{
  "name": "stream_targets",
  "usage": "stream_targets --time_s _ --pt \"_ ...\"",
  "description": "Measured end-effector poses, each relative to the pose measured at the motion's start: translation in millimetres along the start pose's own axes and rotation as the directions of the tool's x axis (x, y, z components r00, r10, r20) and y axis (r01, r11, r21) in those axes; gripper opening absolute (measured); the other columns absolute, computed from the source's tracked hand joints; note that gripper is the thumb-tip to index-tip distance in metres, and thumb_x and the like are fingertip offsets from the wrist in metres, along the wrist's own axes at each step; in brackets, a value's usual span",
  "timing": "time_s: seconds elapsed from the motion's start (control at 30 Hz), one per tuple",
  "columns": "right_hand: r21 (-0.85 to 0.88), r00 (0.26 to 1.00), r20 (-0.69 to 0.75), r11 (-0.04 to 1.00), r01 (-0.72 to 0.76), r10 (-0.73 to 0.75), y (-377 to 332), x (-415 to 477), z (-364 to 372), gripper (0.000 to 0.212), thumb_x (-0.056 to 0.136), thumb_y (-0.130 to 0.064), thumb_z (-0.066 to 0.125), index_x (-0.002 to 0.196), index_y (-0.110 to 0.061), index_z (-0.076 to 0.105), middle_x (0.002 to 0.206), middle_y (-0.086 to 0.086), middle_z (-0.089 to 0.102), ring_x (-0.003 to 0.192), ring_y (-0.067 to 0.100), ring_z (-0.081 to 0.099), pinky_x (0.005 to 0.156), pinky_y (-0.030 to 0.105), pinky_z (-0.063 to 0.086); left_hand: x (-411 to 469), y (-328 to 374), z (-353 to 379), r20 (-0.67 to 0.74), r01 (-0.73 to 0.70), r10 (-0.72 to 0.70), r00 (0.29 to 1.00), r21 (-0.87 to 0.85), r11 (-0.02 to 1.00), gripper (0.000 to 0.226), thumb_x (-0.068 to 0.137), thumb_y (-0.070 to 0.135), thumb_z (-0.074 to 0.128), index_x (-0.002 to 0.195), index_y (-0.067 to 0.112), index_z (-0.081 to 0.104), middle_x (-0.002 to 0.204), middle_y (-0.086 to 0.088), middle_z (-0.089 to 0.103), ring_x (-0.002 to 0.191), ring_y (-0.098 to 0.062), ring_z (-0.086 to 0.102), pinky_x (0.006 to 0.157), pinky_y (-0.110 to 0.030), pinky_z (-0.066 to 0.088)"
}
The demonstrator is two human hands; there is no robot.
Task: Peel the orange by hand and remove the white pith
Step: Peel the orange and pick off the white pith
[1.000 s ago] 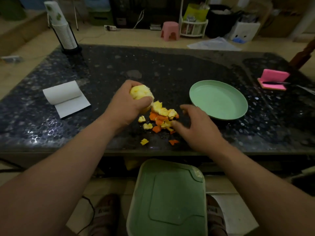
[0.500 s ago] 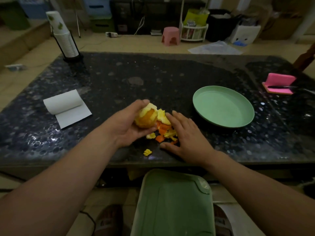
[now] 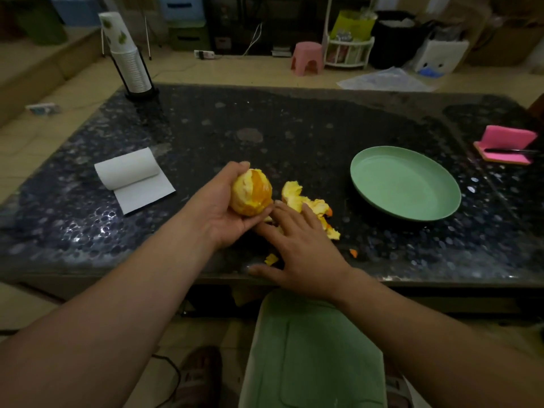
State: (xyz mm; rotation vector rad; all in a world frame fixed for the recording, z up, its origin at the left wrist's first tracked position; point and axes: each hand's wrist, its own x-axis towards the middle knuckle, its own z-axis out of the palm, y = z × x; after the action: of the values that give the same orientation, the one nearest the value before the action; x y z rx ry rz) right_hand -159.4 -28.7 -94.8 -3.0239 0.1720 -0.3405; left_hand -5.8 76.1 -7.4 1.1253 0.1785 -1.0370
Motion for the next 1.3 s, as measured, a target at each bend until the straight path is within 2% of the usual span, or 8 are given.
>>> stream_targets --time_s 0.23,0.47,0.6,0.7,0.77,0.9,1.1,1.3 --pt "-0.126 0.993 0.073 0.989 -0.082 0.092 33 43 -1 0.054 0.107 -0.065 0.03 0.157 -0.048 0.04 0.173 -0.002 0.027 0.163 0.029 0.014 0.126 0.07 0.01 2 14 -10 -0.06 -0.063 0.055 0.997 -0.137 0.989 0.04 0.098 0.039 0.07 0.127 0.012 0.068 0.124 -0.018 0.072 0.112 -0.037 0.069 0.079 -0.053 0.065" --pt "-0.107 0.97 0.093 0.971 -0.215 0.225 67 57 -8 0.056 0.108 -0.063 0.025 0.161 -0.044 0.034 0.173 -0.005 0.025 0.164 0.025 0.01 0.128 0.066 0.007 2 28 -17 -0.056 -0.081 0.071 0.996 -0.211 0.974 0.043 0.095 0.035 0.074 0.132 0.014 0.067 0.124 -0.017 0.071 0.107 -0.038 0.07 0.08 -0.052 0.064" --pt "-0.057 0.997 -0.026 0.996 -0.075 0.073 12 59 -8 0.062 0.106 -0.065 0.031 0.157 -0.032 0.045 0.169 -0.002 0.037 0.161 0.024 0.022 0.127 0.066 0.014 1 37 -23 -0.042 -0.107 0.1 0.994 -0.223 0.969 0.043 0.097 0.039 0.07 0.132 0.014 0.068 0.126 -0.017 0.071 0.109 -0.037 0.069 0.08 -0.051 0.065" --pt "-0.014 0.996 0.014 0.996 0.088 -0.088 -45 72 8 0.061 0.104 -0.064 0.04 0.153 -0.029 0.051 0.166 0.002 0.042 0.159 0.028 0.025 0.126 0.069 0.013 0 39 -26 -0.043 -0.122 0.115 0.992 -0.24 0.963 0.043 0.096 0.039 0.07 0.131 0.014 0.068 0.127 -0.018 0.07 0.112 -0.037 0.068 0.079 -0.049 0.065" --pt "-0.008 0.991 0.076 0.994 0.108 -0.107 -60 84 19 0.055 0.107 -0.058 0.041 0.155 -0.033 0.049 0.168 0.001 0.038 0.161 0.029 0.018 0.126 0.071 0.008 1 38 -27 -0.043 -0.121 0.114 0.993 -0.253 0.96 0.044 0.095 0.037 0.073 0.132 0.013 0.068 0.128 -0.019 0.07 0.113 -0.038 0.068 0.079 -0.05 0.064" --pt "-0.096 0.994 0.102 0.995 -0.013 0.023 -29 92 15 0.05 0.111 -0.047 0.036 0.159 -0.031 0.044 0.171 -0.003 0.033 0.162 0.029 0.019 0.126 0.072 0.007 3 33 -25 -0.028 -0.082 0.077 0.997 -0.234 0.969 0.044 0.096 0.04 0.07 0.131 0.012 0.068 0.127 -0.02 0.07 0.111 -0.04 0.068 0.08 -0.052 0.065" --pt "-0.238 0.98 0.106 0.961 -0.14 0.168 38 74 0 0.05 0.112 -0.046 0.032 0.16 -0.034 0.04 0.167 -0.003 0.041 0.16 0.029 0.025 0.126 0.07 0.009 7 12 -5 -0.004 -0.018 0.017 1.0 -0.203 0.979 0.045 0.098 0.043 0.069 0.131 0.012 0.068 0.127 -0.018 0.071 0.112 -0.038 0.069 0.077 -0.054 0.065" --pt "-0.015 0.989 -0.026 0.989 -0.145 0.145 72 14 -46 0.061 0.107 -0.064 0.033 0.162 -0.038 0.036 0.171 -0.007 0.034 0.161 0.019 0.021 0.131 0.051 0.018 7 0 11 0.082 0.024 -0.009 0.997 -0.186 0.982 0.043 0.1 0.035 0.065 0.134 0.01 0.063 0.132 -0.022 0.068 0.116 -0.042 0.068 0.077 -0.052 0.065"
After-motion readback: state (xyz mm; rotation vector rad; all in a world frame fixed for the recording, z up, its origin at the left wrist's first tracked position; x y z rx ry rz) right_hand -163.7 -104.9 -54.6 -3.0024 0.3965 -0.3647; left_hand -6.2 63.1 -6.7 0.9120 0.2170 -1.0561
